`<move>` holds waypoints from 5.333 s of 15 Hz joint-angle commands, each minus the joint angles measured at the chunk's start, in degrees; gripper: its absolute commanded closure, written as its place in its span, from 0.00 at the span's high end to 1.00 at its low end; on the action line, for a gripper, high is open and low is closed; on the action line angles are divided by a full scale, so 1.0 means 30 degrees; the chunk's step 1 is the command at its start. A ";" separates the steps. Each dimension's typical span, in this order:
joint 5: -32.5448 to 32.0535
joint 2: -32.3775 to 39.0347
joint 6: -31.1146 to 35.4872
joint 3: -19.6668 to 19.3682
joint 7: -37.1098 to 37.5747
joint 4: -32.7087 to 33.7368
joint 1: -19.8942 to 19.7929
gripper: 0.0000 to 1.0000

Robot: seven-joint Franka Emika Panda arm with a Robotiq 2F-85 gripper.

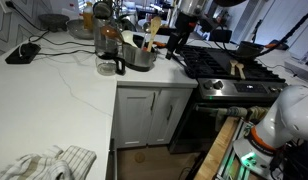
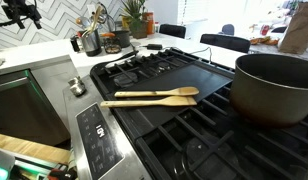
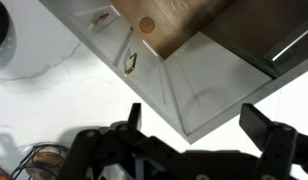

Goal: Remove the white big spoon from the cutlery holder and put it on the cupboard

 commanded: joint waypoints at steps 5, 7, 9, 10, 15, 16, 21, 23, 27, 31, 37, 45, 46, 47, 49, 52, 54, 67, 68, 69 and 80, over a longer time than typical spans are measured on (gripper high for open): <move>-0.0748 0.3679 0.2576 -0.0789 -0.2006 0.4284 -0.0410 1.00; -0.0488 0.4656 0.3143 -0.1011 -0.2972 0.5261 -0.0447 1.00; -0.0487 0.5386 0.4345 -0.1251 -0.4008 0.5817 -0.0586 1.00; -0.0035 0.5642 0.5093 -0.1387 -0.4452 0.5961 -0.0632 1.00; -0.0081 0.5796 0.5565 -0.1417 -0.4194 0.5901 -0.0674 1.00; -0.0072 0.5833 0.5566 -0.1414 -0.4201 0.5962 -0.0673 1.00; 0.0927 0.6430 0.5679 -0.1605 -0.4735 0.6543 -0.0881 1.00; 0.2256 0.6960 0.5878 -0.1819 -0.5555 0.6863 -0.1139 1.00; 0.5132 0.8344 0.5967 -0.2010 -0.7660 0.7905 -0.1867 1.00; 0.7347 0.9921 0.5717 -0.1797 -0.9038 0.8957 -0.2623 1.00; 0.8878 1.1950 0.5862 -0.1275 -0.9434 1.0270 -0.3251 1.00; 0.9097 1.3322 0.5766 -0.0689 -0.8901 1.1417 -0.3599 0.76; 0.9076 1.3435 0.5777 -0.0651 -0.8859 1.1544 -0.3645 0.76; 0.9144 1.3521 0.5760 -0.0589 -0.8858 1.1647 -0.3711 0.74; 0.9107 1.3662 0.5772 -0.0546 -0.8799 1.1803 -0.3776 0.62; 0.9062 1.3852 0.5774 -0.0504 -0.8710 1.1972 -0.3855 0.57; 0.9053 1.3935 0.5766 -0.0474 -0.8665 1.2001 -0.3896 0.50; 0.8869 1.4464 0.5773 -0.0384 -0.8604 1.2196 -0.3985 0.35; 0.8863 1.4474 0.5771 -0.0376 -0.8600 1.2189 -0.3986 0.32; 0.8868 1.4483 0.5767 -0.0362 -0.8606 1.2186 -0.3991 0.30; 0.8737 1.3888 0.5575 -0.0319 -0.8402 1.2066 -0.4041 0.02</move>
